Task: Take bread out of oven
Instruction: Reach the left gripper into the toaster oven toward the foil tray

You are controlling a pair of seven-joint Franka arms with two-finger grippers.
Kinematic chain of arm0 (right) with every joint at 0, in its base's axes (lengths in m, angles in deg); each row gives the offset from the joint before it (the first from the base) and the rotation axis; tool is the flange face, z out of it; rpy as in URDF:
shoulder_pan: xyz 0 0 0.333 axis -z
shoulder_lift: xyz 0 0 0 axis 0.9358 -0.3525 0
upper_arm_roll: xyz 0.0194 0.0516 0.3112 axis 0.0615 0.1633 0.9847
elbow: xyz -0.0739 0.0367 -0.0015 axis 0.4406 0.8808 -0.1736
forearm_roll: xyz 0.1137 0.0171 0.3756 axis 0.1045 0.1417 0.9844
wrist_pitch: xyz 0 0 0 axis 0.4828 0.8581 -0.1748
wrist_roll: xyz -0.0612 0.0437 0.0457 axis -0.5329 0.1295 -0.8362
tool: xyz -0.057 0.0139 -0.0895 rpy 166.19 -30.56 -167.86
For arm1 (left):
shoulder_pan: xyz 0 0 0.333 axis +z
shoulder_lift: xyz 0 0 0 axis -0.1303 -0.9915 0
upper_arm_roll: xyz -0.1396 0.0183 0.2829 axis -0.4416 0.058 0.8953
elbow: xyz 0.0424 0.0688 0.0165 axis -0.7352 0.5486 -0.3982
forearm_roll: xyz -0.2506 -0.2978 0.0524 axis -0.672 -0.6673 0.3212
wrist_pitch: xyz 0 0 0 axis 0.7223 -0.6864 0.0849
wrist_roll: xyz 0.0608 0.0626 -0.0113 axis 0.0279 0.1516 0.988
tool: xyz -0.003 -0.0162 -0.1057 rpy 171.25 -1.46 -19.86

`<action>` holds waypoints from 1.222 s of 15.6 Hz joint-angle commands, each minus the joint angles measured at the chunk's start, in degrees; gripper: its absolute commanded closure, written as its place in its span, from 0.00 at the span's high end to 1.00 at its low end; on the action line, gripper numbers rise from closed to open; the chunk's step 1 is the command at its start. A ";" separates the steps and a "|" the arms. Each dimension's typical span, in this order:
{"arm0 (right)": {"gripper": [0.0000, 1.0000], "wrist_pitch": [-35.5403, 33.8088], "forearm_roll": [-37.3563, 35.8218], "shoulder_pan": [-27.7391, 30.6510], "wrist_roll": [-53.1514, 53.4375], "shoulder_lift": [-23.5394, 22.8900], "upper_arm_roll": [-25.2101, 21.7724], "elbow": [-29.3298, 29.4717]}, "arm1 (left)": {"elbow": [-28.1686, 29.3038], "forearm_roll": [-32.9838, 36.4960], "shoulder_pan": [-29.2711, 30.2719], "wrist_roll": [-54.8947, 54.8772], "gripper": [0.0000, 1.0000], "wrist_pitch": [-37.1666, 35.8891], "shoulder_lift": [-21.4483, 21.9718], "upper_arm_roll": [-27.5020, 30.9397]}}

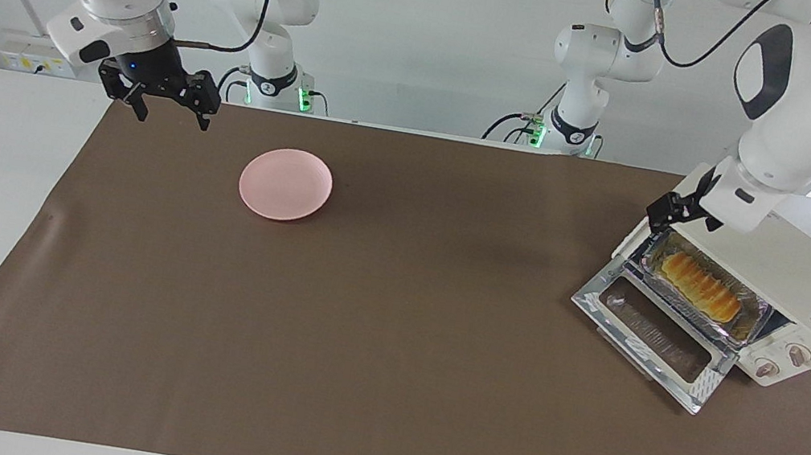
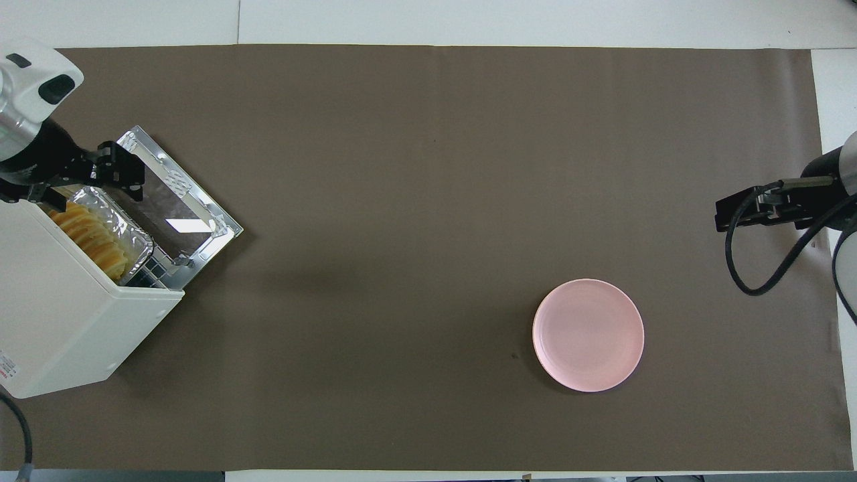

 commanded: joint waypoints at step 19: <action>1.00 -0.70 -0.45 0.78 -0.98 0.47 0.54 0.06 | 19.73 13.05 -2.69 31.43 1.00 21.04 -1.68 3.74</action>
